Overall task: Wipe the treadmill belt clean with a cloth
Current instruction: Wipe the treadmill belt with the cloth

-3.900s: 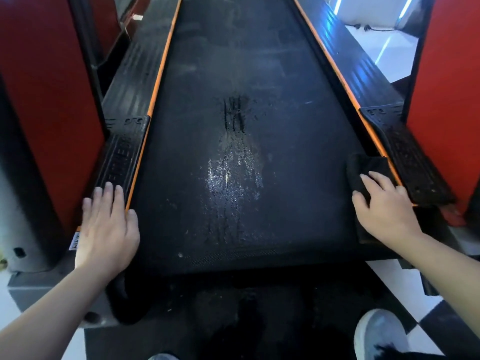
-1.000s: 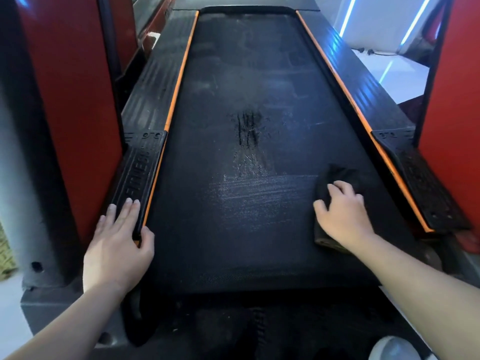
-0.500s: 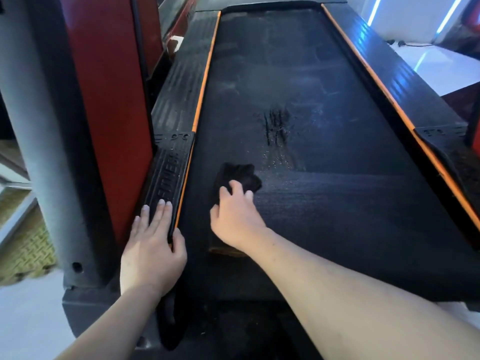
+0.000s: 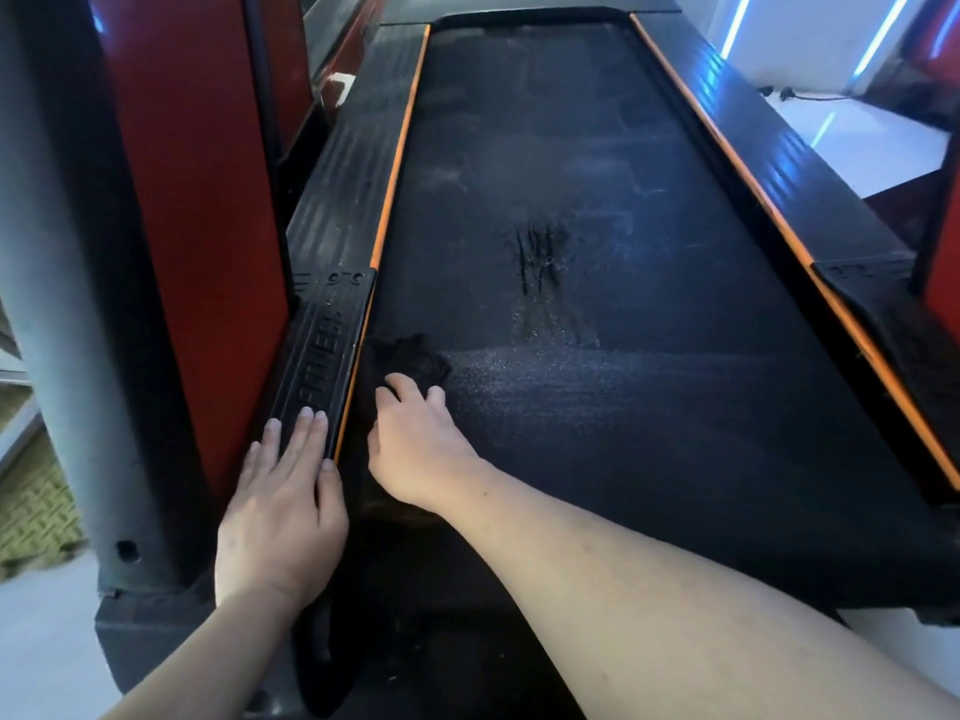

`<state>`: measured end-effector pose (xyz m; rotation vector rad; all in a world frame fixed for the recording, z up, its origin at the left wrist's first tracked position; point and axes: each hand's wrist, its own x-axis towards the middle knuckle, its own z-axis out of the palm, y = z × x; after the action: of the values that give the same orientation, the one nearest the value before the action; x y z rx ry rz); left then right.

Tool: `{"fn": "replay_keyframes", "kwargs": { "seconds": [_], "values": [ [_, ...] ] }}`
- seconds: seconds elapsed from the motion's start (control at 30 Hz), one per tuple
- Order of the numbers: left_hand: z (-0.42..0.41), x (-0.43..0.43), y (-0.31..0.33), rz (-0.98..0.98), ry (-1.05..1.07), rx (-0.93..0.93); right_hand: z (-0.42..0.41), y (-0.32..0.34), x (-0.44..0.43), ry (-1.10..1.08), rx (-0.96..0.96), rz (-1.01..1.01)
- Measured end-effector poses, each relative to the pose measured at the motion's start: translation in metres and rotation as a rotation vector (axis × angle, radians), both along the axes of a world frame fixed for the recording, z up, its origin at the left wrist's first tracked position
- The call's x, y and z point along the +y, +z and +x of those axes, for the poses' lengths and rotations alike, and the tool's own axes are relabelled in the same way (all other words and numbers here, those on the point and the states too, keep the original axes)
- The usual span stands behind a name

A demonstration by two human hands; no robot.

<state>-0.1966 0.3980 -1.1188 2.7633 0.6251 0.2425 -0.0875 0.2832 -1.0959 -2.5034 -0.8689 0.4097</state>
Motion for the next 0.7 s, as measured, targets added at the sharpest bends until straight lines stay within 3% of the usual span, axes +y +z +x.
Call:
{"fn": "replay_keyframes", "kwargs": {
  "seconds": [0.33,0.7],
  "values": [
    [0.0,-0.001,-0.002,0.011,0.021,-0.014,0.02,-0.002,-0.096,-0.16,-0.022,-0.007],
    [0.001,-0.002,-0.001,0.035,0.023,-0.008,0.08,-0.003,-0.288,-0.526,-0.158,-0.26]
  ]
}}
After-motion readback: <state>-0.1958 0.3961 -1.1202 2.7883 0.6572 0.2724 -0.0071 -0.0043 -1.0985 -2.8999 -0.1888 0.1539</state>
